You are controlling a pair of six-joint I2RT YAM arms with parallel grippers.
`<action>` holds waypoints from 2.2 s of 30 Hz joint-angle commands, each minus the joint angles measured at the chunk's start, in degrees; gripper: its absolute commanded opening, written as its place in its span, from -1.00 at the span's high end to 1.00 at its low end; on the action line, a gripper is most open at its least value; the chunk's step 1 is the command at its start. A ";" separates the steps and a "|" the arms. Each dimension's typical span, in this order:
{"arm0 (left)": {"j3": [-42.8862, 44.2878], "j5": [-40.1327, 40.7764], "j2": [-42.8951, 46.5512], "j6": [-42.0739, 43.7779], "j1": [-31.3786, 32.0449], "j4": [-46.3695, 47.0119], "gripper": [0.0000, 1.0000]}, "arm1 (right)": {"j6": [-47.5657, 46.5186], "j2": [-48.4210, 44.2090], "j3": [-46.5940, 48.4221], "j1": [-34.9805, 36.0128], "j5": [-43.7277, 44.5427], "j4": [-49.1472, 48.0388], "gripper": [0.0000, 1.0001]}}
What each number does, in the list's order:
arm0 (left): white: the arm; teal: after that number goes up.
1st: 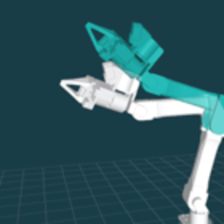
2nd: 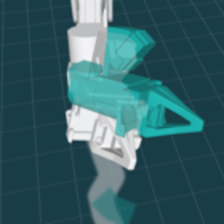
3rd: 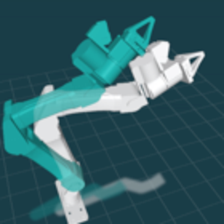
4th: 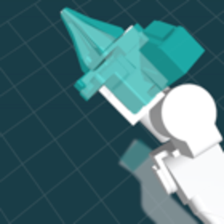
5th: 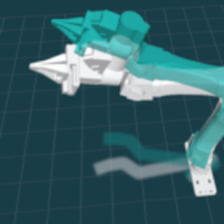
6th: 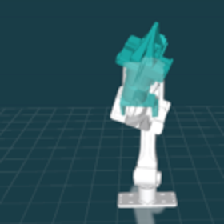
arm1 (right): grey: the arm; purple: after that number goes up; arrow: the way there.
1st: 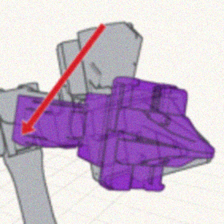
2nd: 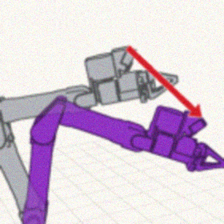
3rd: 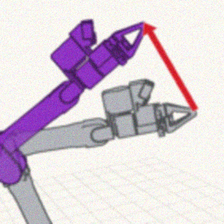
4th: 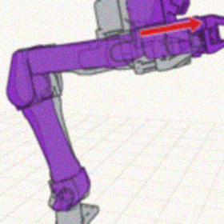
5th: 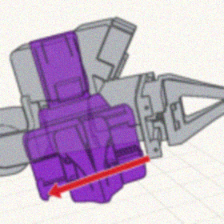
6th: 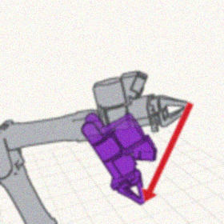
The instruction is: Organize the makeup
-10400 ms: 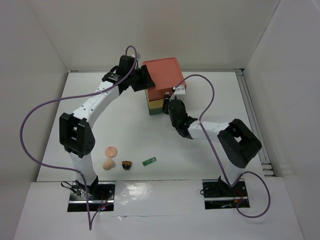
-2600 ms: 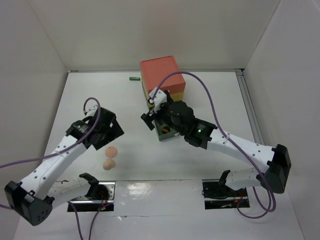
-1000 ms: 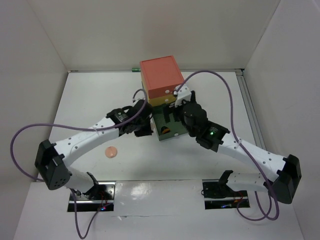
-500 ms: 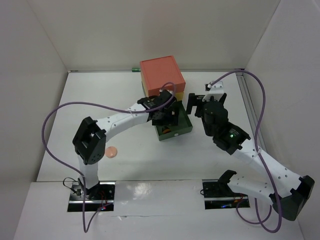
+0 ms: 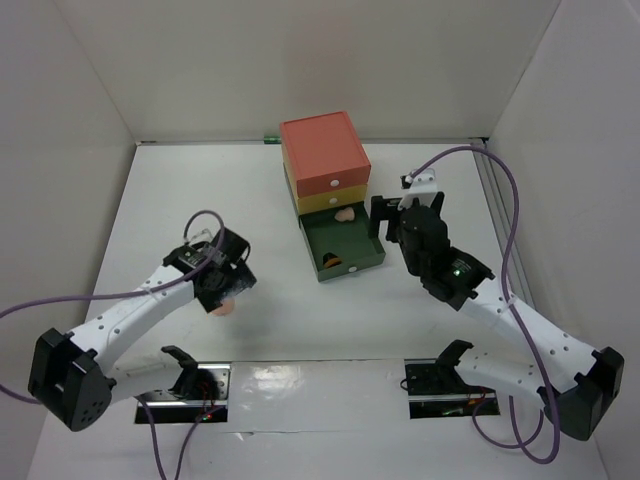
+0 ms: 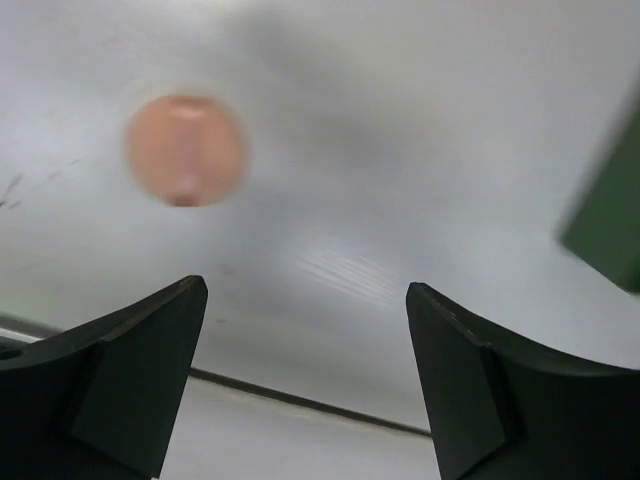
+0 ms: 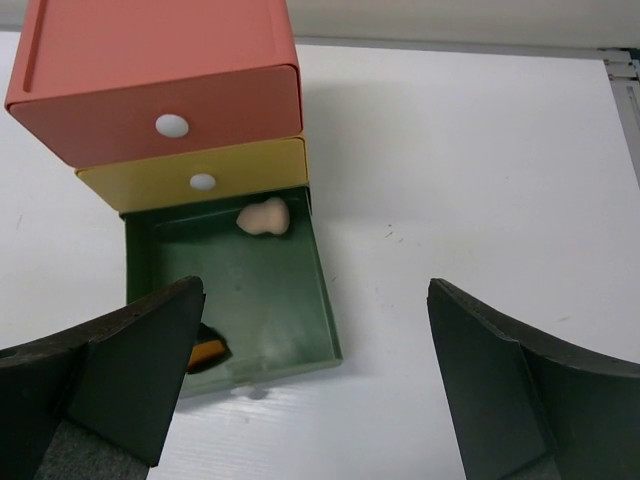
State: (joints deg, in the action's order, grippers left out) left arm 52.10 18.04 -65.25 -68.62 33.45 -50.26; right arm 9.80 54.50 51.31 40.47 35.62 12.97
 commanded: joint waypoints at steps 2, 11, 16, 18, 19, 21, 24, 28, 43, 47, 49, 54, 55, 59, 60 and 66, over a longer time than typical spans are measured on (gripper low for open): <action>-9.46 -0.28 3.12 -7.58 -8.12 0.59 -0.66 | 0.22 1.48 -0.60 -0.65 -0.90 -2.25 -1.00; -15.79 -5.29 -4.70 -1.35 -22.20 8.23 -0.29 | 0.22 2.01 -0.60 -0.65 0.16 -1.55 -1.00; -16.50 -8.81 -9.89 -0.11 -20.63 13.26 -0.06 | 0.22 2.01 -0.60 -0.65 0.77 -1.55 -1.00; -15.36 -8.21 -10.60 -0.11 -17.56 13.96 0.04 | 0.22 2.01 -0.60 -0.65 1.38 -1.55 -1.00; -15.36 -7.42 -11.38 -0.11 -16.33 14.83 0.10 | 0.22 2.01 -0.60 -0.65 1.39 -1.55 -1.00; -13.70 -7.41 -12.52 -0.64 -13.51 15.46 0.34 | 0.22 1.49 -0.60 -1.18 2.00 -1.55 -1.00; -10.46 -7.41 -16.47 1.03 -11.66 14.93 1.00 | 0.22 1.49 -0.60 -1.18 2.00 -1.55 -1.00; -2.02 -6.02 -17.89 3.93 -6.48 13.79 1.00 | 1.53 0.87 -0.60 -1.18 4.28 -0.24 -1.00; 39.55 -2.84 -34.93 20.46 13.65 14.93 1.00 | 9.18 -3.35 -2.44 -1.71 12.37 7.24 -1.00; 43.78 -4.94 -40.56 20.46 13.66 14.41 1.00 | 9.71 -3.35 -2.44 -1.71 12.90 9.26 -1.00; 45.45 -6.26 -41.97 22.03 13.66 14.40 0.68 | 9.71 -3.35 -2.44 -1.71 12.90 9.26 -1.00; 48.19 -4.78 -41.19 23.18 14.80 14.40 -0.29 | 10.85 -3.35 -2.44 -1.71 11.41 12.25 -1.00; 48.88 -4.77 -41.18 23.96 14.80 14.40 -0.37 | 10.85 -3.35 -2.44 -1.71 10.88 12.25 -1.00; 49.51 -4.16 -37.24 25.81 14.80 14.40 -0.72 | 12.17 -4.75 -3.75 -1.71 9.39 13.31 -1.00; 49.51 -4.16 -36.27 25.82 14.80 13.79 -0.81 | 12.69 -4.75 -3.76 -1.71 8.86 14.00 -1.00; 49.51 1.98 -27.48 28.37 14.80 12.56 -1.00 | 15.86 -3.62 -6.30 -1.71 2.10 17.17 -1.00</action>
State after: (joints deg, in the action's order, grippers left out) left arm 99.04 15.73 -98.67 -42.81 48.21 -37.50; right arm 23.11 50.74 46.35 39.07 41.10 27.18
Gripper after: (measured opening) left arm 0.998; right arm 0.999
